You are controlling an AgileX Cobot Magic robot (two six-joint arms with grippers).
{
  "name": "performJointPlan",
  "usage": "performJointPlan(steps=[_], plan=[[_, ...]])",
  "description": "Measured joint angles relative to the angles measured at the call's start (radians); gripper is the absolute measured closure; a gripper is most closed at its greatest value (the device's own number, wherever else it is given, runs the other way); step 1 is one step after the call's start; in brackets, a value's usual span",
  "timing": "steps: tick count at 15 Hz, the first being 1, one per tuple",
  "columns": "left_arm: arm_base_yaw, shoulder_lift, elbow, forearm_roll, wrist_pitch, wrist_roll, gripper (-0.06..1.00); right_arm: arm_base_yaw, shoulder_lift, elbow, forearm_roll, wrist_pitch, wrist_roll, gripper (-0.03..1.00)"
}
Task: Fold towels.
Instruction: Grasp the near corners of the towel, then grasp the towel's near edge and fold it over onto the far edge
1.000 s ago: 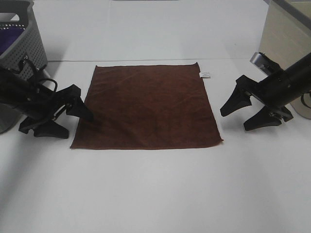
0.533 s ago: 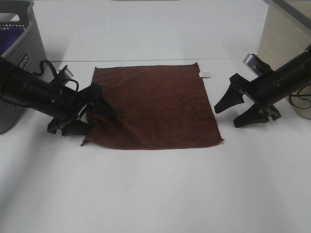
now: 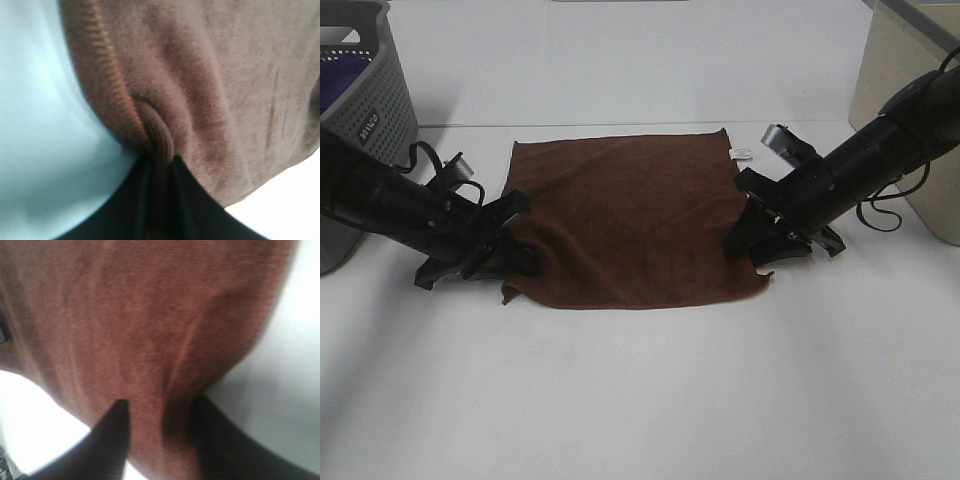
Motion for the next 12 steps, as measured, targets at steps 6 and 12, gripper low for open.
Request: performJointPlan(steps=[6,12], plan=[[0.0,-0.018,0.022,0.092,0.058,-0.026,0.93,0.0,-0.021,0.003,-0.084,0.001,0.099,0.97],[-0.001,-0.18,0.174,0.23,0.069,-0.16,0.94,0.001,-0.169,0.215,-0.107,0.019,0.148,0.97]])
